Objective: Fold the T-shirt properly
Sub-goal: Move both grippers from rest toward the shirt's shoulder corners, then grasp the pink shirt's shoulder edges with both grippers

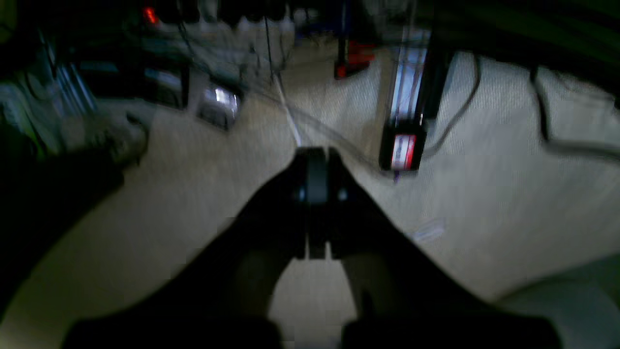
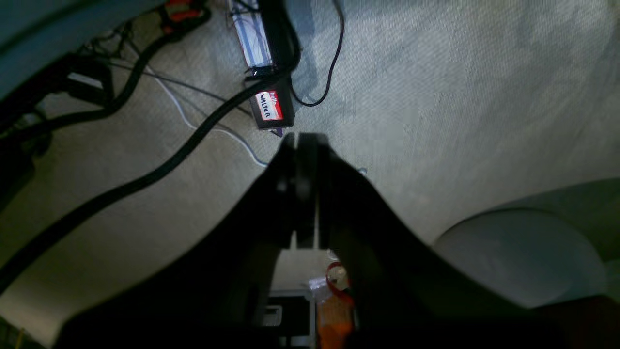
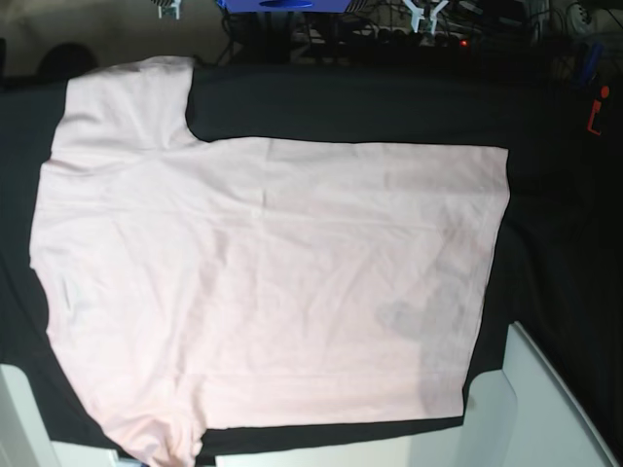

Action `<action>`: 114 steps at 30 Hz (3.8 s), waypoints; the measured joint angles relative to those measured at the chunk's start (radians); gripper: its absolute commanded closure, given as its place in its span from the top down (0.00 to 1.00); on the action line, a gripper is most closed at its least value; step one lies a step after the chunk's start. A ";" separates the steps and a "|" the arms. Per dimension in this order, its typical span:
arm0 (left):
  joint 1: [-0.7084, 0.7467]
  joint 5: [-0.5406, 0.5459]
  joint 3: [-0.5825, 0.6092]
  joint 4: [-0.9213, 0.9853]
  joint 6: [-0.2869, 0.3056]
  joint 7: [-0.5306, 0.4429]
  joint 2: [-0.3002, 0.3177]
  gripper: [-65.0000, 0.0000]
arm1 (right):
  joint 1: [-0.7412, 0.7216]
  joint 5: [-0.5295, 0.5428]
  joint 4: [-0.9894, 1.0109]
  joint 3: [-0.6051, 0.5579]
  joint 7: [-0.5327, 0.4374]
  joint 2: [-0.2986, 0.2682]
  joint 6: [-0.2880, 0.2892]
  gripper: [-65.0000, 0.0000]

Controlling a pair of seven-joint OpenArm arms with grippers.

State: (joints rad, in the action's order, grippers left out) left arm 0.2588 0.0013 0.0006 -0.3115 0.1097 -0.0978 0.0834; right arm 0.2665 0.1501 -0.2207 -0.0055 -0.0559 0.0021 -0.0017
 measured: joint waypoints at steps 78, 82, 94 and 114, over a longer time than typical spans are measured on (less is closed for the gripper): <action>0.318 -0.007 -0.281 -1.044 0.008 -0.112 0.017 0.41 | 0.024 0.327 -1.101 0.772 0.843 -0.089 0.687 0.89; 0.316 -0.007 -0.281 -1.043 0.007 -0.110 0.017 0.42 | 0.024 0.334 -1.101 0.769 0.840 -0.076 0.693 0.89; 0.241 -0.003 -0.282 -1.040 0.007 -0.011 0.014 0.42 | 0.019 0.337 -1.097 0.651 0.860 -0.055 0.692 0.04; 0.194 0.427 -0.271 -1.012 0.006 0.096 0.089 0.82 | 0.003 0.349 -1.046 0.660 0.873 -0.065 0.701 0.00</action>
State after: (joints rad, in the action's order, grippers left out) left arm 0.4530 0.4286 -0.2703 -1.3239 0.1162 -0.0021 0.1722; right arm 0.2691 0.4988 -1.2663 0.6540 0.8173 -0.0628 0.6994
